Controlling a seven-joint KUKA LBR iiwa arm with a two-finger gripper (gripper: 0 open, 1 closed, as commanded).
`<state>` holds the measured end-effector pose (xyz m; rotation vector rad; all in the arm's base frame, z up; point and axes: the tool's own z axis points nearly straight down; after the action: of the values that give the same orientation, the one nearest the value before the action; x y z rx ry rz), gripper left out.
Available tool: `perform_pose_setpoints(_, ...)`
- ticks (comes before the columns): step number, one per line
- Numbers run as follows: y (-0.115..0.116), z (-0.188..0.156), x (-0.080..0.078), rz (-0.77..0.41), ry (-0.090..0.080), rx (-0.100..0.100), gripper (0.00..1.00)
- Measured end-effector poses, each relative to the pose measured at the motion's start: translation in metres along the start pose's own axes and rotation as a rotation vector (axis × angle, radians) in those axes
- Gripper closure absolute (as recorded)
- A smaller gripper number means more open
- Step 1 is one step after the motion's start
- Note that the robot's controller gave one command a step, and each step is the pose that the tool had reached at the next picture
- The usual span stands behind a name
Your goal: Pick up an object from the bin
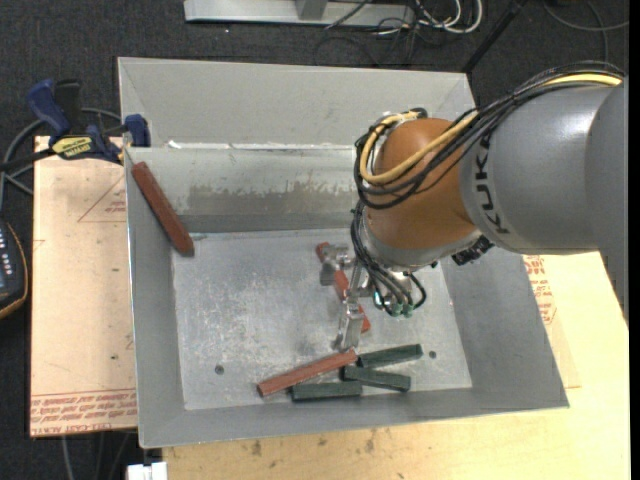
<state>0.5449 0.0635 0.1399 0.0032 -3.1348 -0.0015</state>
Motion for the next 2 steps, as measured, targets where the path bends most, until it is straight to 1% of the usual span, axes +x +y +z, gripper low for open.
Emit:
perform_pose_setpoints(1,0.034,0.0721,0.0526,-0.13,-0.007,0.0,0.0)
perform_pose_setpoints(2,0.0336,0.0671,0.0498,-0.127,-0.008,-0.001,1.0)
